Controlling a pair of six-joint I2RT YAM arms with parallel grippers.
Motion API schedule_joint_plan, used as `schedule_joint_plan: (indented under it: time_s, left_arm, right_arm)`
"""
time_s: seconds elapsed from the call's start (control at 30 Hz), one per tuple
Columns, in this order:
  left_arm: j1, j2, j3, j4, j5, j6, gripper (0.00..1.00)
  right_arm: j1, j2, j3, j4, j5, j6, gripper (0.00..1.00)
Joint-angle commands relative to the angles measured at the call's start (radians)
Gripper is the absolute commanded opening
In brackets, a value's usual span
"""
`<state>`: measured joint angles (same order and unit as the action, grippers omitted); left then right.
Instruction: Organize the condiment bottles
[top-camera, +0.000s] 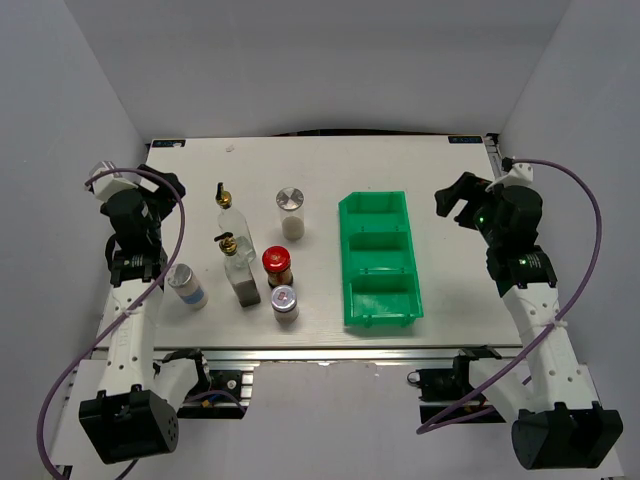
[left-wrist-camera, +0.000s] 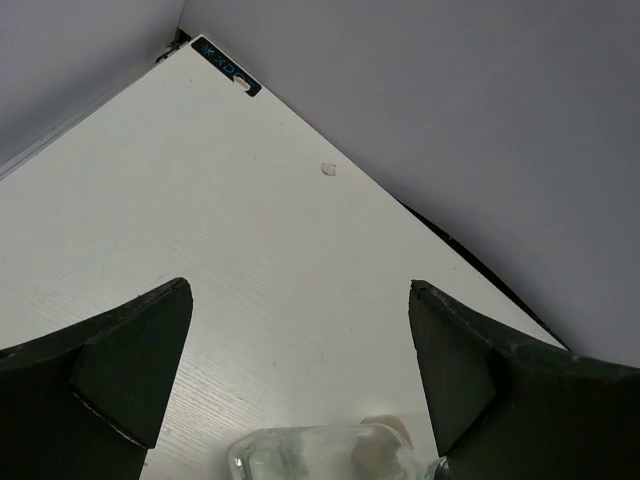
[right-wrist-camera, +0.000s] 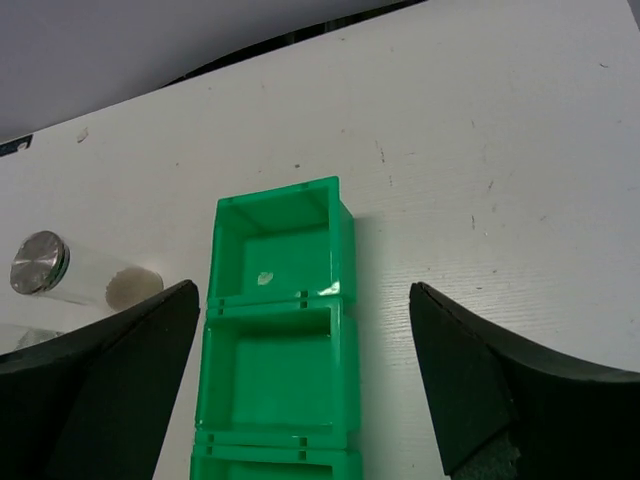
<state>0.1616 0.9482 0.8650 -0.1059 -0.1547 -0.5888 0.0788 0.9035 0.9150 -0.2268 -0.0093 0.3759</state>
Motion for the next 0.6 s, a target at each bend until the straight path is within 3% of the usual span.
schedule_joint_plan:
  time_s: [0.0, 0.13, 0.17, 0.23, 0.43, 0.57]
  left_arm:
    - [-0.002, 0.012, 0.032, -0.023, 0.018, -0.006, 0.98]
    - [-0.002, 0.02, 0.025, -0.015, 0.052, -0.002, 0.98]
    - [-0.002, 0.021, 0.022, -0.009, 0.069, -0.002, 0.98]
    - [-0.002, 0.024, 0.017, -0.005, 0.081, 0.001, 0.98]
    - [-0.004, 0.041, -0.014, 0.018, 0.101, 0.023, 0.98]
    - [-0.004, 0.05, -0.024, 0.029, 0.139, 0.047, 0.98]
  right_arm:
    - [-0.004, -0.035, -0.028, 0.078, -0.104, -0.063, 0.89]
    - [0.007, -0.02, -0.044, 0.164, -0.525, -0.141, 0.9]
    - [0.057, 0.0, -0.038, 0.17, -0.558, -0.173, 0.89]
    - [0.154, 0.015, -0.016, 0.164, -0.528, -0.241, 0.89]
    - [0.6, 0.124, 0.042, 0.187, -0.46, -0.492, 0.89]
    - [0.777, 0.244, 0.089, 0.27, -0.394, -0.591, 0.89]
